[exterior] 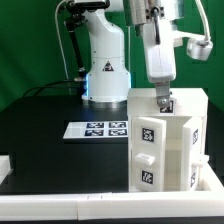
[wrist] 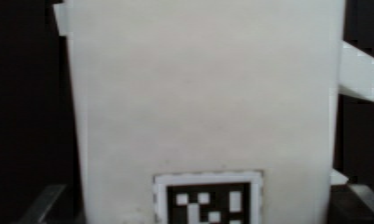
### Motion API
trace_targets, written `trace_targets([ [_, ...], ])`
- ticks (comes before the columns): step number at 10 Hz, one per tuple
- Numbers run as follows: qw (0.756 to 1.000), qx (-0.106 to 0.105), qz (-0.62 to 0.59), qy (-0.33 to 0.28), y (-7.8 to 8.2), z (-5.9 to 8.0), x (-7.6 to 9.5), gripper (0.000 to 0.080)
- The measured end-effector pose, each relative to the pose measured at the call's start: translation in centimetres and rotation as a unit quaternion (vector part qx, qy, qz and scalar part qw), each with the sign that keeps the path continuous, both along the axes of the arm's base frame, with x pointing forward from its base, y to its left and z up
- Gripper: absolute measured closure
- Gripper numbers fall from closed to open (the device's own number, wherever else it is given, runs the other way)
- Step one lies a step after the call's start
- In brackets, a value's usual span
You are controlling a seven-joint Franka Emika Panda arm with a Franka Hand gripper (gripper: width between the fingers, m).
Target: Assemble cabinet
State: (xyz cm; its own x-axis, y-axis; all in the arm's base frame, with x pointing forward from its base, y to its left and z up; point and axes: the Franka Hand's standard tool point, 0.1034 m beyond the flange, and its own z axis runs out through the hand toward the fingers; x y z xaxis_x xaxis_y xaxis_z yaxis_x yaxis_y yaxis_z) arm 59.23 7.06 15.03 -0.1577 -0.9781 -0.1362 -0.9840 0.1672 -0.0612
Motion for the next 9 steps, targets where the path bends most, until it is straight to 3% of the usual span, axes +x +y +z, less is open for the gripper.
trace_targets([
  [2,1.000,0.009,-0.026,0.001,0.3,0.0,0.0,0.0239],
  [3,1.000,0.011,-0.011,-0.002,0.4,0.1,0.1,0.0078],
  [4,1.000,0.015,0.001,-0.006,0.5,0.4,0.2,0.0024],
  [8,0.999,0.026,0.017,-0.023,0.8,2.1,0.6,0.0001],
  [9,0.999,0.026,0.020,-0.022,0.8,1.9,0.5,0.0002],
])
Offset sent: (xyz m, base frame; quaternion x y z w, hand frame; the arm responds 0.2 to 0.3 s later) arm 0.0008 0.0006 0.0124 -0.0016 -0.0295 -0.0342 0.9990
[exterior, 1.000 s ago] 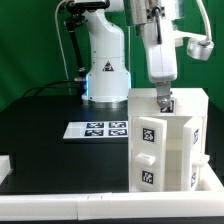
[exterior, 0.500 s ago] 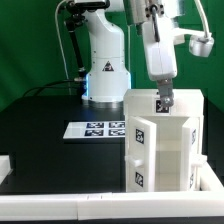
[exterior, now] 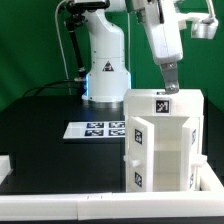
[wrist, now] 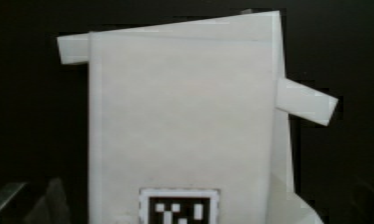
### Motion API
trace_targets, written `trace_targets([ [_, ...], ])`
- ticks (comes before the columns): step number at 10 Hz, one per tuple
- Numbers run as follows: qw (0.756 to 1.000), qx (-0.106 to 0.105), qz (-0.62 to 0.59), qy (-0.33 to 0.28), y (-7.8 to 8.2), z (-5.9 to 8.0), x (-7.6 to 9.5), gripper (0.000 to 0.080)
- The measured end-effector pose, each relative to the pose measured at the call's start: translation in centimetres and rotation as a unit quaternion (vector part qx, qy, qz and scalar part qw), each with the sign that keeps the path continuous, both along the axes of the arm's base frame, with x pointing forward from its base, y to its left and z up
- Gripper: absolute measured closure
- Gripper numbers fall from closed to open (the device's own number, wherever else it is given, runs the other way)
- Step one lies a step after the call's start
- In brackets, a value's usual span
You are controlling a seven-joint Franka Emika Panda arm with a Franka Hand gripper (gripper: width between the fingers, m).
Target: Assemble cabinet
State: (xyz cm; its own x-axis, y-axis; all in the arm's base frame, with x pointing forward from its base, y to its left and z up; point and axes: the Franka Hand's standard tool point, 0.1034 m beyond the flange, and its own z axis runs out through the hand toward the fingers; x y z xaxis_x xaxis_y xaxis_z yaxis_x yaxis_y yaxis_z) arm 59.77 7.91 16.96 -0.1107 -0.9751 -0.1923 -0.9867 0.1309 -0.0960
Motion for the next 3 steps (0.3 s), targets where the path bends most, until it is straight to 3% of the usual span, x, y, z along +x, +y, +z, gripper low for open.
trace_targets([
  [3,1.000,-0.001,0.005,0.000,0.11,-0.08,-0.04,0.0002],
])
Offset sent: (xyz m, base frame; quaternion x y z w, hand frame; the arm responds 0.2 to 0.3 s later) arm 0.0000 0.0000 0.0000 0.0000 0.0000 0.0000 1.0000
